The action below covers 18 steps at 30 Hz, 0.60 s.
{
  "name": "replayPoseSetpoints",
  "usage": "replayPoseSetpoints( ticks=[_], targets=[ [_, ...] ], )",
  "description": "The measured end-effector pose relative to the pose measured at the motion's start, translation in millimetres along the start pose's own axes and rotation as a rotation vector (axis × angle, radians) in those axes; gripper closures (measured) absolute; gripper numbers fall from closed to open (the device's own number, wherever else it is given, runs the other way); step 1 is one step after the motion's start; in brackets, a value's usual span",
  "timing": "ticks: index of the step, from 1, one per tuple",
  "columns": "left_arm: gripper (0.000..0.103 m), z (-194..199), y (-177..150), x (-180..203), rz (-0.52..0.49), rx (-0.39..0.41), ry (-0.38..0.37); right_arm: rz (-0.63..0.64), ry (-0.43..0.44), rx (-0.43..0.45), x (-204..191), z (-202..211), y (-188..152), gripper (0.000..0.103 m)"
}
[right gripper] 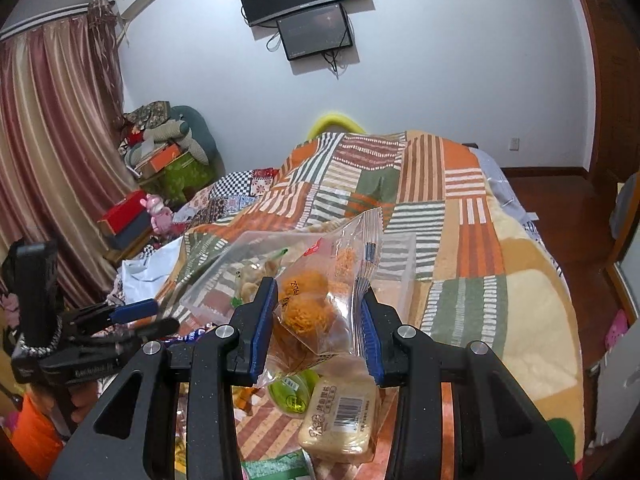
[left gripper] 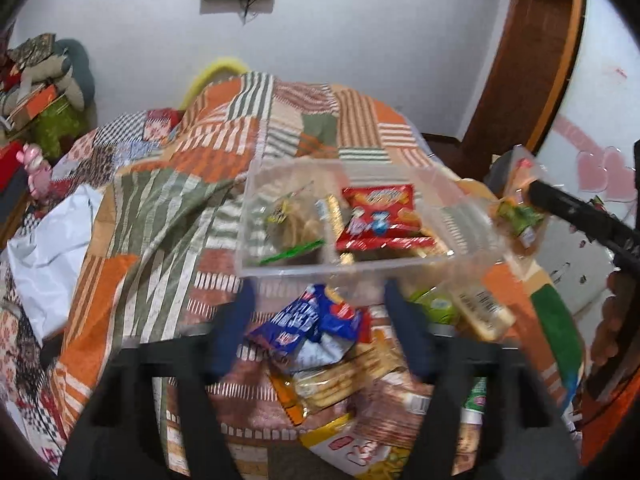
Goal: Organize snacks
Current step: 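Carry both held bags up over the clear box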
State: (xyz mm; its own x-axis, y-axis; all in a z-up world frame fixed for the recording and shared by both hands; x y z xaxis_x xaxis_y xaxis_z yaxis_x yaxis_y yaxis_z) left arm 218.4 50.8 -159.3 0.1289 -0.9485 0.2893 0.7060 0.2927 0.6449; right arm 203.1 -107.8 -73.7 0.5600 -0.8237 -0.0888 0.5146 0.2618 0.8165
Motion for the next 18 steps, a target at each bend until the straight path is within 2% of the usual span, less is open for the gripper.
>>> replayPoseSetpoints(
  ticks=[4,8,12,15,18],
  targets=[
    [0.015,-21.3,-13.1,-9.6,0.042,-0.085,-0.006,-0.010,-0.003,-0.020,5.2,-5.2,-5.2,0.067],
    [0.014,-50.7,-26.9,-19.9,0.103,-0.188,-0.011,-0.021,-0.003,-0.033,8.9,-7.0,-8.5,0.067],
    [0.014,-71.0,-36.2,-26.1,0.162,-0.247,-0.026,-0.022,-0.009,-0.042,12.4,-7.7,-10.1,0.067],
    [0.016,-77.2,-38.0,-31.7,0.202,-0.242,-0.049,-0.029,-0.016,-0.047,16.3,-9.1,-11.4,0.067],
    [0.022,-72.7,-41.2,-31.5,0.199,-0.207,-0.064,-0.037,-0.016,-0.055,19.4,-11.6,-12.8,0.067]
  ],
)
Point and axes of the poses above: each gripper's, at about its wrist camera, not at the fingertips, and z roughly against the way its jaws point, x to its right, y to its top, the point moved 6 cm from there along -z, roughly the way its jaws point, and after that the axes turned 11 degrees about z, right-handed, at the moved point
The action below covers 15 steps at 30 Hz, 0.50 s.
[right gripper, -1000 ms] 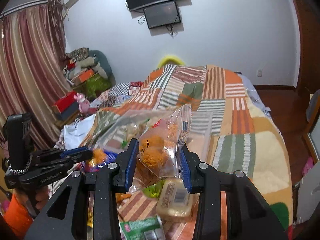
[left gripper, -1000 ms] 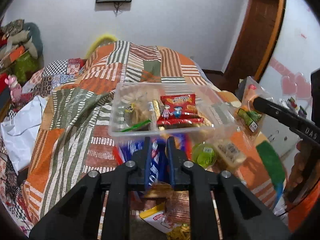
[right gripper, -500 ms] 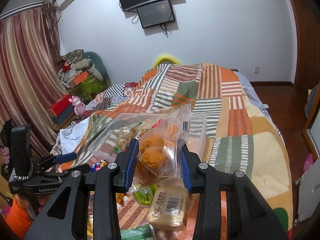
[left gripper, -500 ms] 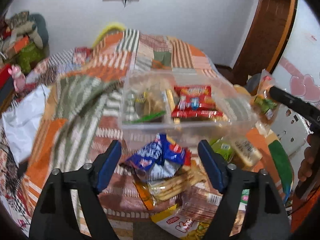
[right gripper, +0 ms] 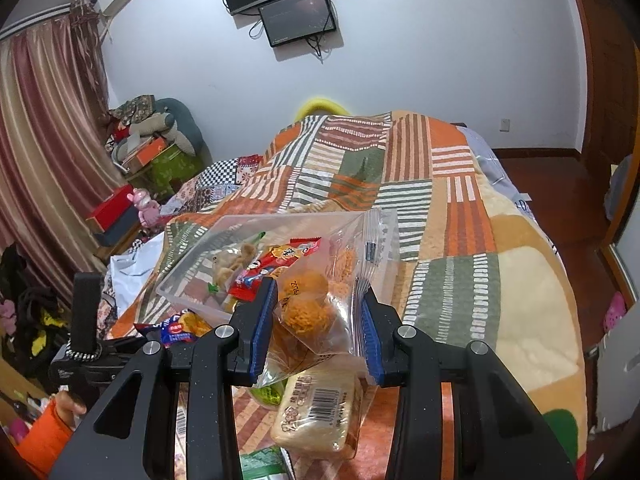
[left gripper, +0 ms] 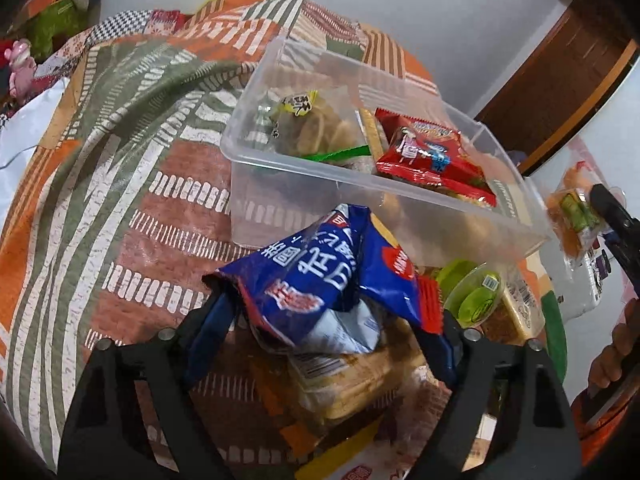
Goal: Organize snacks
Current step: 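Carry both held bags up over the clear box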
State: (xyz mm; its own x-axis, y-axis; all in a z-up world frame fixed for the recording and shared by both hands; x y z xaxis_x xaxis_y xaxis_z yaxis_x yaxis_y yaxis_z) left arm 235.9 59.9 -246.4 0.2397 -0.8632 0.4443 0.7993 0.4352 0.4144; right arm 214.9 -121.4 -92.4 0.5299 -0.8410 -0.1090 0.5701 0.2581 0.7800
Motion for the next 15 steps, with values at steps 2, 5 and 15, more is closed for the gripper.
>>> replayPoseSetpoints(
  ticks=[2,5,15],
  targets=[
    [0.029,6.3,-2.7,0.6,-0.027,0.022,0.006,-0.001,-0.007,-0.006,1.8,-2.6,-0.4,0.067],
    [0.032,18.5,-2.1,2.2,-0.057,0.067,0.025,-0.011,-0.012,-0.012,5.6,-6.3,-0.3,0.067],
    [0.039,74.7,8.7,9.9,-0.105,0.193,0.021,-0.009,-0.039,-0.007,14.1,-10.5,8.5,0.067]
  ],
)
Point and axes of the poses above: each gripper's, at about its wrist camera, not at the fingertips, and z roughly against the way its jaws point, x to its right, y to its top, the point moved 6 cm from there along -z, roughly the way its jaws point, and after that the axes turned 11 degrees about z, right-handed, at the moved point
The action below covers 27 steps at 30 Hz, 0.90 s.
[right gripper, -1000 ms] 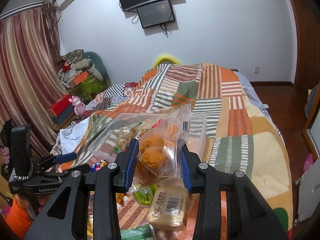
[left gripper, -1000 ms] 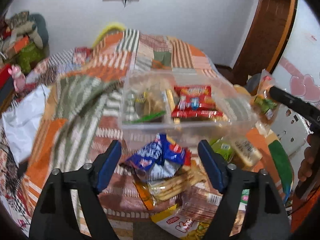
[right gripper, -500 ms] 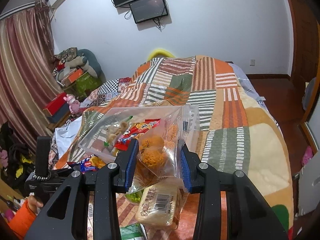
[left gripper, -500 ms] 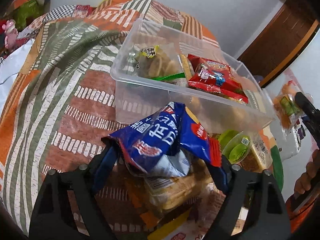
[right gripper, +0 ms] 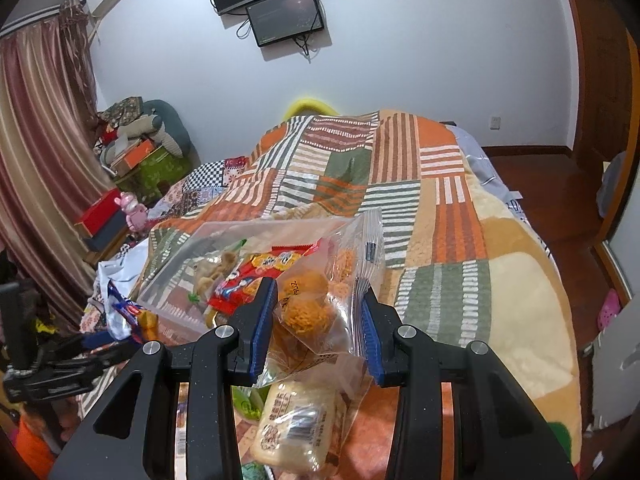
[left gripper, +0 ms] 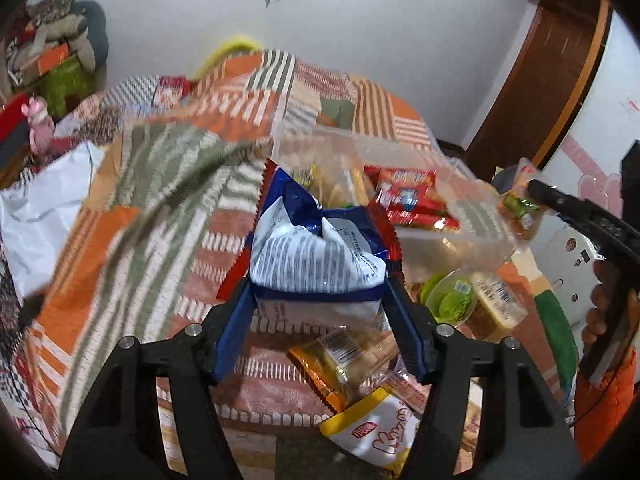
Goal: Organize snacks
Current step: 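Carry both held bags up over the clear box, then lower both bags into the clear box and open both grippers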
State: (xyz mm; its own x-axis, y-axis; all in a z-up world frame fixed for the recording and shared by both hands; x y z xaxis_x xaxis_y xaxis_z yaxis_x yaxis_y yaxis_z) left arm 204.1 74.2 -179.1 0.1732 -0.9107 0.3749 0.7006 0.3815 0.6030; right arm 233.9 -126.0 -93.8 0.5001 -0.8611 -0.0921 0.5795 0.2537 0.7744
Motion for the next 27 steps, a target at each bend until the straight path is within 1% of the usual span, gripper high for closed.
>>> replayPoseSetpoints(
  ticks=[3,5,9,14,17,18,19,20,23,27],
  targets=[
    [0.041,9.6,10.5,5.7,-0.009,0.035,-0.012,0.007,-0.011,-0.002,2.5,-5.3,3.8,0.067],
    [0.042,9.3,18.3,10.3,-0.019,0.049,-0.019,0.011,-0.016,-0.008,4.3,-11.1,6.2,0.067],
    [0.043,4.6,31.3,18.3,-0.034,0.064,-0.031,0.028,-0.022,-0.030,5.1,-24.6,9.3,0.067],
    [0.046,-3.2,48.9,25.2,-0.027,0.074,-0.048,0.039,-0.015,-0.071,5.6,-43.8,8.3,0.067],
    [0.051,-13.8,60.5,25.2,-0.013,0.071,-0.052,0.049,-0.014,-0.090,5.1,-53.1,7.3,0.067],
    [0.053,-17.3,64.7,25.1,-0.011,0.074,-0.047,0.055,-0.015,-0.097,4.3,-55.8,7.0,0.067],
    [0.066,-20.1,67.8,25.0,-0.009,0.077,-0.042,0.061,-0.016,-0.103,3.8,-58.1,6.9,0.067],
    [0.072,-26.9,71.0,25.6,-0.009,0.059,-0.046,0.067,-0.015,-0.108,3.7,-61.1,7.1,0.067],
    [0.073,-40.1,74.5,23.3,0.003,0.042,-0.037,0.089,-0.023,-0.123,1.2,-67.8,7.4,0.067],
    [0.073,-52.2,79.1,16.4,0.053,0.028,-0.045,0.110,-0.039,-0.137,2.4,-76.4,6.8,0.067]
  ],
)
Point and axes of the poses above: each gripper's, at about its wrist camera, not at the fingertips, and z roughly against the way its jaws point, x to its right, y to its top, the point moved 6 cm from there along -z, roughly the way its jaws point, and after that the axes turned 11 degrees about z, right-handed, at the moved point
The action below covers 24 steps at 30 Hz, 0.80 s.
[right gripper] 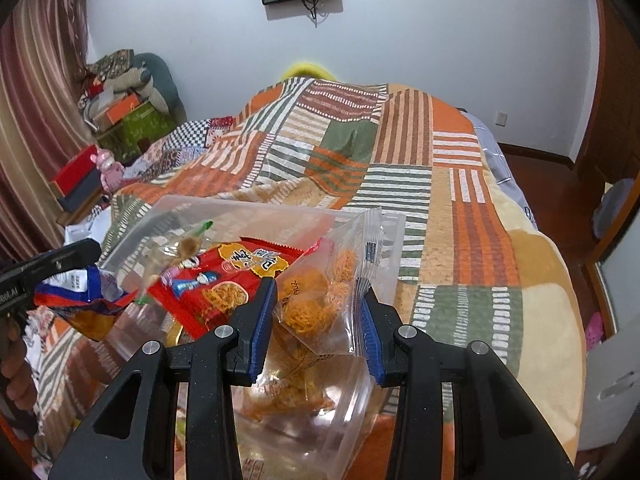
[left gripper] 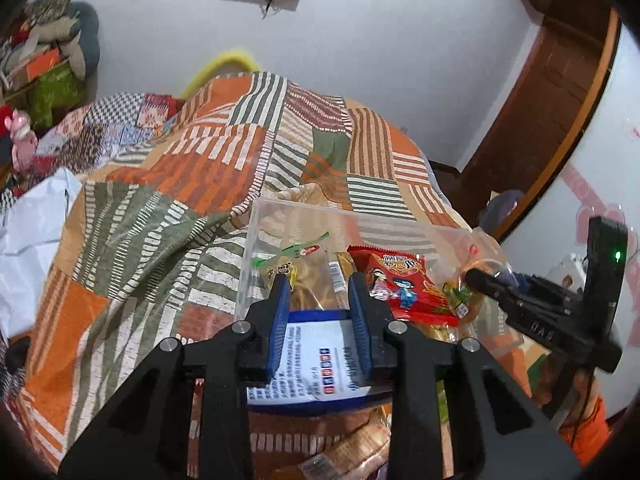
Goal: Organize snacks
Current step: 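Lower both bags into the clear box and open both grippers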
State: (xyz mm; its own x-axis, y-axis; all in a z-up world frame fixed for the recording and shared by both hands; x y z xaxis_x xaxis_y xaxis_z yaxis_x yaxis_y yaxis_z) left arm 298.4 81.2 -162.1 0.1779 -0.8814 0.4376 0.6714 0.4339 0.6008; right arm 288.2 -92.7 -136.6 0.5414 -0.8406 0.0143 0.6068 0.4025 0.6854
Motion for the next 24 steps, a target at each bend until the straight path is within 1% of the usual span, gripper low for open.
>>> replayPoseSetpoints(
  ticks=[2,5,8,12,15,17,18,19,21,24],
  targets=[
    [0.073,-4.8,2.0,-3.2,0.014,0.004,0.009,0.000,-0.009,-0.002,1.9,-4.0,1.4,0.067],
    [0.073,-14.2,4.5,-6.0,0.023,0.002,0.030,-0.024,0.004,-0.007,7.1,-9.5,5.0,0.067],
    [0.073,-22.9,8.2,-6.2,0.009,0.014,0.083,-0.027,-0.005,-0.011,9.3,-14.5,9.0,0.066],
    [0.073,-32.0,10.4,-4.0,-0.031,0.019,0.146,-0.002,-0.039,-0.023,7.9,-17.6,11.0,0.059],
    [0.073,-35.0,12.2,-2.8,-0.069,0.013,0.180,0.021,-0.049,-0.037,7.9,-13.1,10.5,0.056],
    [0.069,-32.2,13.2,-1.0,-0.085,0.014,0.186,0.035,-0.044,-0.044,6.4,-10.4,12.1,0.049],
    [0.063,-28.5,14.1,0.6,-0.092,0.018,0.184,0.038,-0.044,-0.040,5.4,-7.0,12.5,0.044],
    [0.056,-23.3,14.9,2.4,-0.099,0.030,0.181,0.042,-0.048,-0.035,4.2,-2.8,13.1,0.036],
    [0.048,-12.5,15.8,6.7,-0.115,0.059,0.180,0.050,-0.077,-0.013,3.6,8.4,14.3,0.029],
    [0.043,6.8,15.2,15.1,-0.146,0.093,0.166,0.063,-0.089,0.015,1.2,22.1,16.7,0.029]
  ],
)
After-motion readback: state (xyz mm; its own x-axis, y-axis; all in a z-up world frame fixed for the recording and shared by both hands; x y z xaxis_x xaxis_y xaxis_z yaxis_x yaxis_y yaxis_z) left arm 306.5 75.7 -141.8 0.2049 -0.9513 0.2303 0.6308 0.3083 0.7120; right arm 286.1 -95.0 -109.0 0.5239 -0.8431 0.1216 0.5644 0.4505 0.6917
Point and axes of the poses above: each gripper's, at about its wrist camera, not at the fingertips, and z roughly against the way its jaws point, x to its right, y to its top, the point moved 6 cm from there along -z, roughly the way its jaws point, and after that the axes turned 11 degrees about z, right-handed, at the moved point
